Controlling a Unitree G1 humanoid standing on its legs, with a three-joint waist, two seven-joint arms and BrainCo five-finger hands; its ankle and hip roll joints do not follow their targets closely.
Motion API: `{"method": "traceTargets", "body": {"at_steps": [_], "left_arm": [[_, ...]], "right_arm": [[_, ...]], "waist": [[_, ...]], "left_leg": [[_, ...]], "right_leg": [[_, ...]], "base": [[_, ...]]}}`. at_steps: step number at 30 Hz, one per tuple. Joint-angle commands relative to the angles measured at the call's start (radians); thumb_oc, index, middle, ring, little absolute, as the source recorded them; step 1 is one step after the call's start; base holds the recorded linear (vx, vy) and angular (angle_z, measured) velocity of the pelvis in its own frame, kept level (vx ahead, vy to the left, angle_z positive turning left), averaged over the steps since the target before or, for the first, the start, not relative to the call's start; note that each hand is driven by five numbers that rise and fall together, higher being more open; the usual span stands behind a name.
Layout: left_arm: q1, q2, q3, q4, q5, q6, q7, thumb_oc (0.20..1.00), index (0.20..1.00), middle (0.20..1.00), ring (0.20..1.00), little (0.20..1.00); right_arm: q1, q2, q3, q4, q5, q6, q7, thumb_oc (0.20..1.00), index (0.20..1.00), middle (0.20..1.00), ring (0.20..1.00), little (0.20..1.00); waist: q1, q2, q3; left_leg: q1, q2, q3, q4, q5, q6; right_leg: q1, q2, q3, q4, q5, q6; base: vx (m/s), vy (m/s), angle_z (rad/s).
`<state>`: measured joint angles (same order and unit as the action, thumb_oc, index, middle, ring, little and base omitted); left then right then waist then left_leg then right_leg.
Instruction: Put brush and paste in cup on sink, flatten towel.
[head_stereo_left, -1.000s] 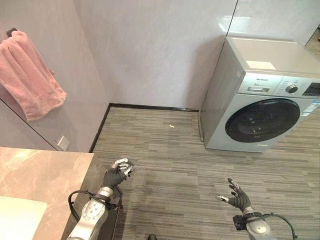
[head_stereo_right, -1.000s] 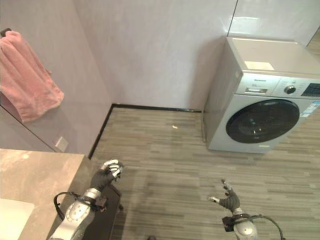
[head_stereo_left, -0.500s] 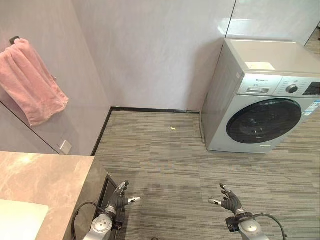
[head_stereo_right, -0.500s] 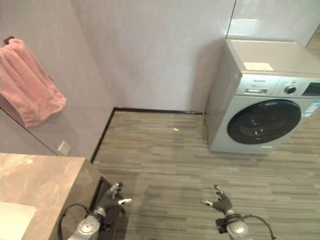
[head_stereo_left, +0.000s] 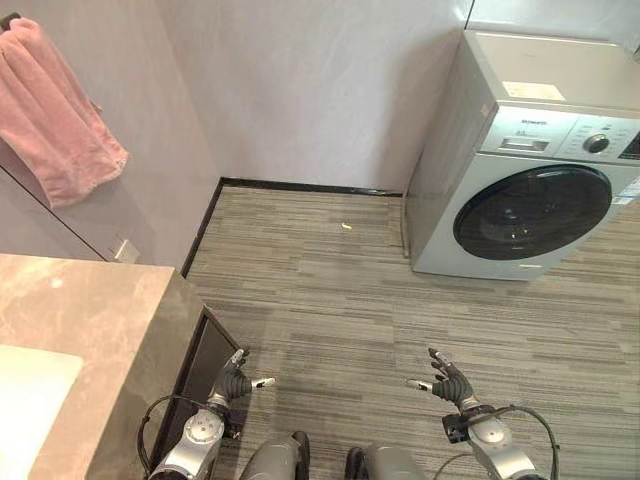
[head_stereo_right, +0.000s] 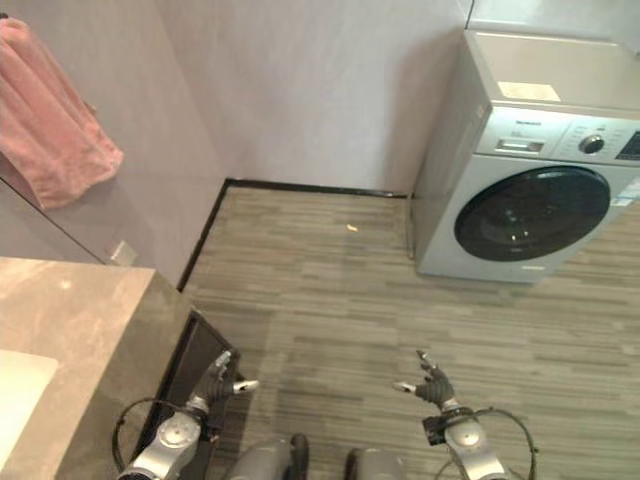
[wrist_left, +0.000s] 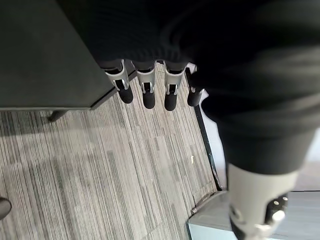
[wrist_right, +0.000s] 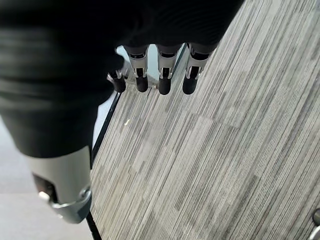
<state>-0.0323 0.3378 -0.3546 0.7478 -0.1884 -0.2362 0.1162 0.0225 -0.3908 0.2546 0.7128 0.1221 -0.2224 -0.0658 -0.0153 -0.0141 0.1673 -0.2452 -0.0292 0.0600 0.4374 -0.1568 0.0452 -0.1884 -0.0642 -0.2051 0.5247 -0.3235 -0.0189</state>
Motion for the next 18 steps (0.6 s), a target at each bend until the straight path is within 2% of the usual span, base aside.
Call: {"method": "traceTargets", "body": {"at_steps": [1,6,7,12,18], "left_arm": [[-0.030,-0.008,0.034,-0.010,-0.011,-0.030,0.040,1.000,1.000,1.000,1.000,1.000],[-0.031,-0.011,0.031,-0.003,-0.011,-0.032,0.040,1.000,1.000,1.000,1.000,1.000],[-0.048,-0.110,-0.001,0.314,0.078,0.004,0.057,1.000,1.000,1.000,1.000,1.000],[-0.025,-0.101,0.027,0.326,0.055,0.003,0.044,1.000,1.000,1.000,1.000,1.000],[-0.033,-0.097,0.032,0.311,0.038,0.002,0.045,1.000,1.000,1.000,1.000,1.000]], "right_arm": [[-0.001,-0.010,-0.016,-0.053,0.051,-0.040,-0.008,1.000,1.000,1.000,1.000,1.000],[-0.005,-0.003,-0.004,-0.045,0.062,-0.041,0.003,1.000,1.000,1.000,1.000,1.000],[0.007,0.041,0.007,0.224,0.051,0.000,-0.040,1.000,1.000,1.000,1.000,1.000],[0.006,0.052,0.027,0.220,0.040,0.001,-0.022,1.000,1.000,1.000,1.000,1.000],[-0.009,0.045,0.045,0.205,0.025,0.001,-0.016,1.000,1.000,1.000,1.000,1.000]], "waist": [[0.000,-0.013,-0.013],[0.001,-0.009,-0.019],[-0.006,0.001,-0.083],[0.016,-0.012,-0.085],[0.032,-0.034,-0.069]], "left_leg": [[0.041,0.022,0.002,0.083,-0.065,-0.036],[0.057,0.016,0.000,0.059,-0.055,-0.038],[0.193,0.012,-0.117,-0.407,0.150,-0.069],[0.213,0.011,-0.094,-0.394,0.126,-0.060],[0.169,-0.009,-0.107,-0.288,0.101,-0.066]], "right_leg": [[0.099,-0.102,0.003,-0.042,0.098,0.135],[0.107,-0.106,0.005,-0.054,0.108,0.137],[0.199,-0.032,0.057,-0.480,0.283,0.130],[0.227,-0.035,0.060,-0.498,0.271,0.131],[0.240,-0.037,0.062,-0.519,0.277,0.128]], "base": [[0.00,0.000,0.00],[0.00,0.000,0.00],[0.04,0.009,-0.01],[0.05,0.033,-0.05],[0.01,0.001,0.00]]}}
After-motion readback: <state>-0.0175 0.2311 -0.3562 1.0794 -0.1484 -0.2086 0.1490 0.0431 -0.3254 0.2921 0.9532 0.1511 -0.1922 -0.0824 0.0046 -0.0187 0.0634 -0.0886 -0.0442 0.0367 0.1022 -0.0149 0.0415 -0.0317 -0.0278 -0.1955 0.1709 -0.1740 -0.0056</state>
